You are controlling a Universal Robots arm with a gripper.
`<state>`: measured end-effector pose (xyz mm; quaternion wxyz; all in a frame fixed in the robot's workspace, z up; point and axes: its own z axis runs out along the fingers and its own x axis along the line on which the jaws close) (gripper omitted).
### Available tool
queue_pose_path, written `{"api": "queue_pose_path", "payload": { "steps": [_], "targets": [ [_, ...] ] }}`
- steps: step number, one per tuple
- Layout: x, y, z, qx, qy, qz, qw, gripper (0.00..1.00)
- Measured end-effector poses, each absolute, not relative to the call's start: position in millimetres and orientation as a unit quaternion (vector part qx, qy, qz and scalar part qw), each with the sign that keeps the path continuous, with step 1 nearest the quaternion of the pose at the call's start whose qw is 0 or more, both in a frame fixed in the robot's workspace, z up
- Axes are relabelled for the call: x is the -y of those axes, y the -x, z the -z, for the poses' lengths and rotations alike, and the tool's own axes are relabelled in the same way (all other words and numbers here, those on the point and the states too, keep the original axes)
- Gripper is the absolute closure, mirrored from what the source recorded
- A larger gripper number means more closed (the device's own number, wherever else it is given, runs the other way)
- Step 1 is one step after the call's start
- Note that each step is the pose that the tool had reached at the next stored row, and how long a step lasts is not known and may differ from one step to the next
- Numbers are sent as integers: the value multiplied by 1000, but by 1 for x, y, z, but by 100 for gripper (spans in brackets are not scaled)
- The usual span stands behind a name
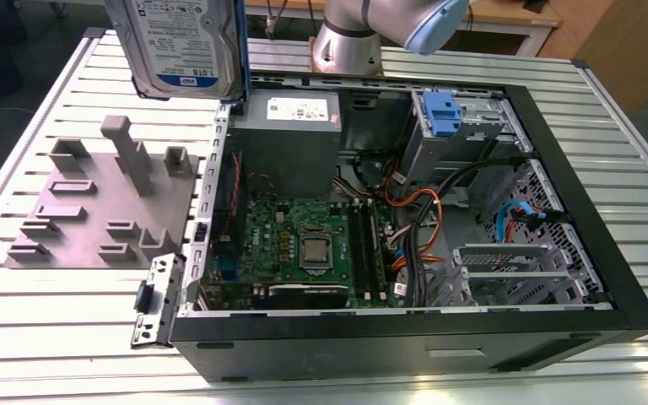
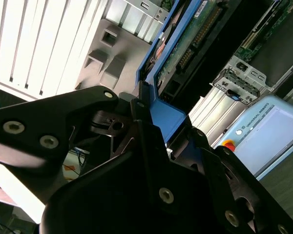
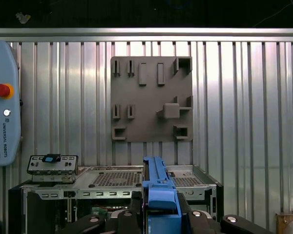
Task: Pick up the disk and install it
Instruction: 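Pick up the disk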
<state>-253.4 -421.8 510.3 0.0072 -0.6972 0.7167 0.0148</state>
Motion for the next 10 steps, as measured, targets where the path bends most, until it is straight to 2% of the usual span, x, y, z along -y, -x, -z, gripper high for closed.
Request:
{"api": "queue_pose_path", "payload": {
  "steps": [10],
  "targets": [
    [429,239,-510,-717,697,-15,7,63]
  ]
}}
